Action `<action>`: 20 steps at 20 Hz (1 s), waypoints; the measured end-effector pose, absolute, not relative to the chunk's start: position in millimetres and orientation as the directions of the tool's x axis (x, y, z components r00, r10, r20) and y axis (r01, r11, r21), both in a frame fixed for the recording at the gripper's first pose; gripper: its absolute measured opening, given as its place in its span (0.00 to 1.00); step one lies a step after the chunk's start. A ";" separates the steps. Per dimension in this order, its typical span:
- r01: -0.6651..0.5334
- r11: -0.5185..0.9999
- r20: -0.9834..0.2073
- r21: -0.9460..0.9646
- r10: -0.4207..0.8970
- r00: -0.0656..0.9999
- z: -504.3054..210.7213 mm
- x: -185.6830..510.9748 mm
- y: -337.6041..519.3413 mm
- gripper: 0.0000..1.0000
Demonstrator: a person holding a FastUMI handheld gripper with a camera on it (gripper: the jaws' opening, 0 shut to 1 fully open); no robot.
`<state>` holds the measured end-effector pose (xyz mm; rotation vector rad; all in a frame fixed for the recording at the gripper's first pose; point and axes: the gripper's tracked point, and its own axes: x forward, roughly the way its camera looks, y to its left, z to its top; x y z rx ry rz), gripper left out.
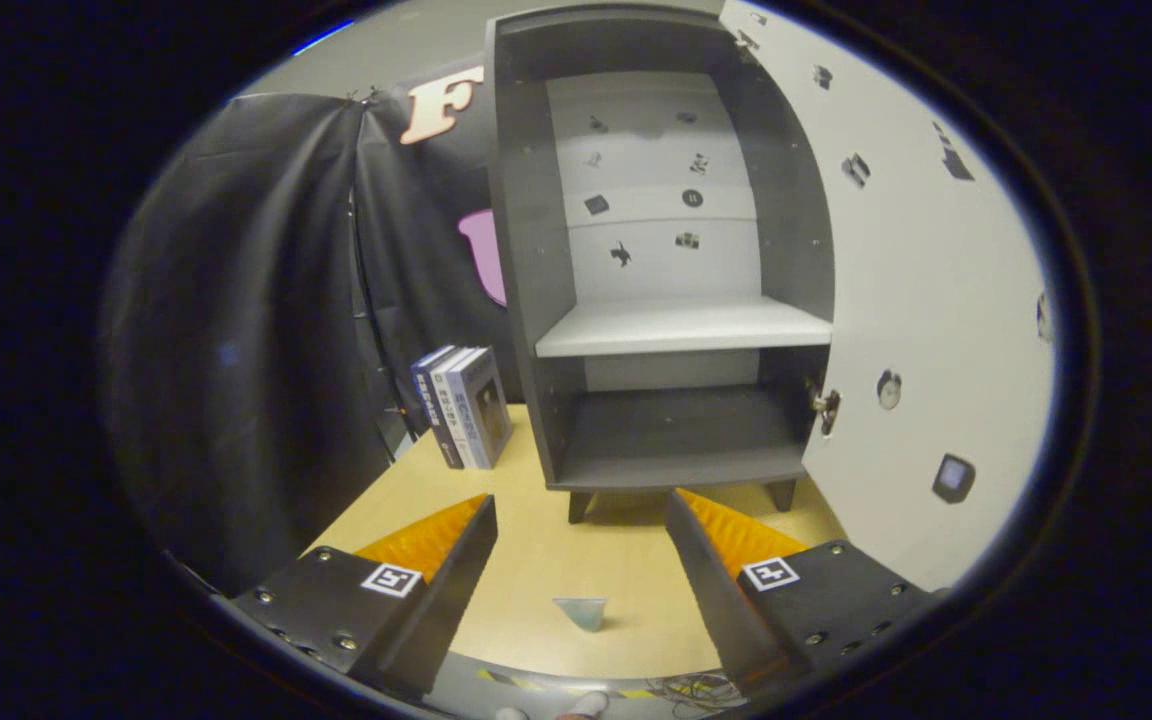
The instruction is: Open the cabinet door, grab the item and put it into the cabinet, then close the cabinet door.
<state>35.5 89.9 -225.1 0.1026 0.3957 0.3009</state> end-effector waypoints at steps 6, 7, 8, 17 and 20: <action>-0.253 0.954 -0.499 0.158 0.298 0.814 -325.8 46.9 108.6 1.00; -0.250 0.955 -0.517 0.160 0.296 0.803 -339.1 47.3 110.8 1.00; -0.243 0.956 -0.537 0.165 0.294 0.791 -353.6 45.9 111.4 1.00; -0.211 0.963 -0.629 0.165 0.268 0.730 -431.0 41.1 120.3 0.72; -0.199 0.964 -0.624 0.173 0.264 0.735 -428.9 41.7 118.8 0.54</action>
